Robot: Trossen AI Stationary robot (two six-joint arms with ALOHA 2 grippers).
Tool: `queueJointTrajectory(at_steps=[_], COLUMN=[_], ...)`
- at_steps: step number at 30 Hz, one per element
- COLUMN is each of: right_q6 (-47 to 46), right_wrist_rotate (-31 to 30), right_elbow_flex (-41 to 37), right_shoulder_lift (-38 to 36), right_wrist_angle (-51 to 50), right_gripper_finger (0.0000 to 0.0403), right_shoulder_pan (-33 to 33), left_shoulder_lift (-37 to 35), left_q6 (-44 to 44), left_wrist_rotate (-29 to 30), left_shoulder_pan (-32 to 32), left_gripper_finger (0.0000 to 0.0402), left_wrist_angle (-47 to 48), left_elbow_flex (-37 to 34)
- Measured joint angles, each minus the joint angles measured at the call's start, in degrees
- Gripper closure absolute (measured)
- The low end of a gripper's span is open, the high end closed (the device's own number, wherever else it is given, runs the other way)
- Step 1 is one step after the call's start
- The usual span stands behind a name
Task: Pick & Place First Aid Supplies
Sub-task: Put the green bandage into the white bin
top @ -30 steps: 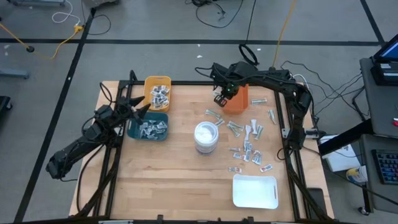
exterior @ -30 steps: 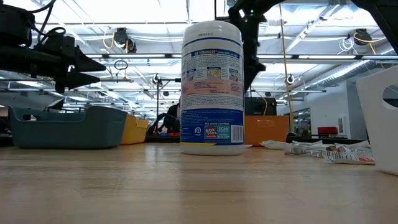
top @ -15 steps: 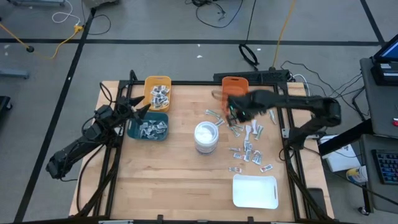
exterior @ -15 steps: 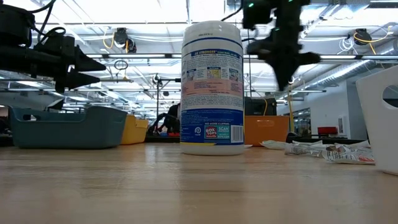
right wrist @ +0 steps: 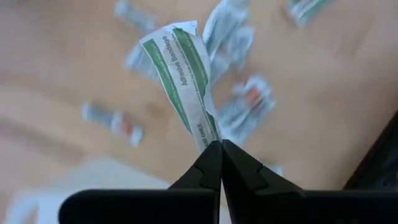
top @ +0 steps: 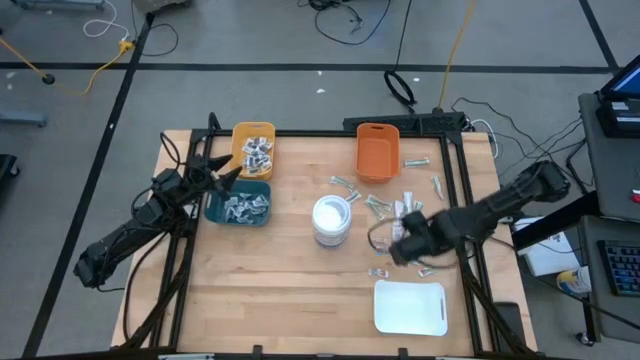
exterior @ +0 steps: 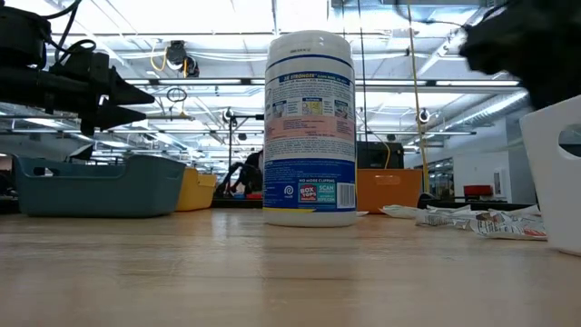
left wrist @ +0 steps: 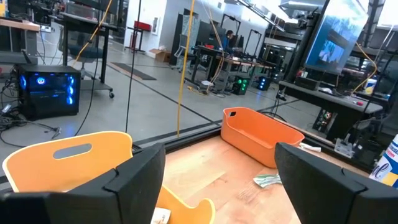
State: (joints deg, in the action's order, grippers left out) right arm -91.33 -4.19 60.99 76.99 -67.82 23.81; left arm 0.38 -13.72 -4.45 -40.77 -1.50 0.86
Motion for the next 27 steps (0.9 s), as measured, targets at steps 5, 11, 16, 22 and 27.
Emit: queueJointTrajectory(at_steps=[5,11,16,22,27], right_q6=[0.70,3.63,7.87,11.40,12.24], right_wrist_rotate=[4.48,5.95,5.96,6.15,6.27], right_elbow_flex=[0.00,0.11,0.80,0.83,0.87], right_shoulder_lift=[1.35,4.23,7.40,10.53,10.99], right_wrist_angle=[0.48,5.17,10.63,17.33,18.42], right_gripper_finger=[0.0403,0.0403,0.0403,0.0403,0.0403], right_shoulder_pan=[7.86,14.73,18.74,21.92,22.71], left_shoulder_lift=[0.00,0.00,0.00,0.00,0.00], left_q6=[0.00,0.00,0.00,0.00,0.00], left_wrist_rotate=[0.00,0.00,0.00,0.00,0.00], left_shoulder_pan=[-0.01,-0.02,-0.01,-0.02,-0.02], left_gripper_finger=[0.0081,0.0073,0.0083,0.0096,0.0098], left_wrist_angle=[0.00,0.00,0.00,0.02,0.01], left_elbow_flex=[0.00,0.00,0.00,0.00,0.00])
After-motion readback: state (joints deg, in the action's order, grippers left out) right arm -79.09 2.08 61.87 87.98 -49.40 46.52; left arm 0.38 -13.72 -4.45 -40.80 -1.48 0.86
